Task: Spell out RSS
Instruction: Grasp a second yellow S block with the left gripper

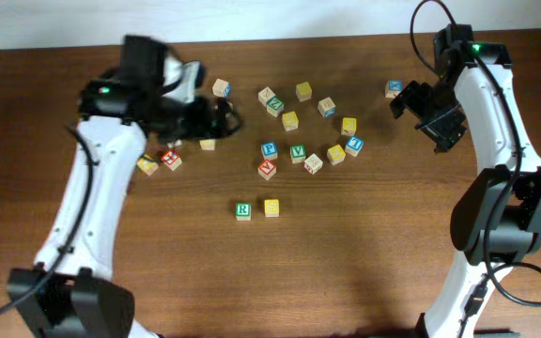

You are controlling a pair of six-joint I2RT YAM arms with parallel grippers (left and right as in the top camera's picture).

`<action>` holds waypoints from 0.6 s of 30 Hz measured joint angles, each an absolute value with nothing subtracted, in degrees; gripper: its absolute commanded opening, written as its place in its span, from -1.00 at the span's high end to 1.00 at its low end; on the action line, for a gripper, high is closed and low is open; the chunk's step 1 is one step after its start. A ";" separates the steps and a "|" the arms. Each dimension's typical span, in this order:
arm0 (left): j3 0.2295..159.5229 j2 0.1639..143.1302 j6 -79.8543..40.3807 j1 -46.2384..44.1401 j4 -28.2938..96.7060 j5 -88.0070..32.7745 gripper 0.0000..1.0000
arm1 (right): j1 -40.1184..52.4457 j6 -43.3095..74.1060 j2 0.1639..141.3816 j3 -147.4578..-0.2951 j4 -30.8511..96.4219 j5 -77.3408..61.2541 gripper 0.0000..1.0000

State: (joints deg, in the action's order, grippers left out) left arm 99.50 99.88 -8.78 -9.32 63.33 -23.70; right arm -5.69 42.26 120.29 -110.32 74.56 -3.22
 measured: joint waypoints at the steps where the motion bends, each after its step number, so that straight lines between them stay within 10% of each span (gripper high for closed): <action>1: 104.68 100.12 -8.21 -12.73 64.27 -19.77 -0.97 | -5.69 42.28 120.29 -110.32 74.56 -3.25 -0.97; 15: 124.51 132.70 5.21 -25.04 51.68 -10.50 -1.00 | -5.69 42.30 120.29 -110.32 74.67 -3.25 -0.96; 18: 124.51 138.87 13.13 -28.21 49.80 -10.39 -0.70 | -5.69 42.30 120.29 -110.32 74.61 -3.25 -0.97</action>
State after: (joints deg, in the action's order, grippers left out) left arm 124.51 138.87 13.13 -28.21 49.80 -10.39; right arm -5.69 42.30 120.29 -110.32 74.61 -3.25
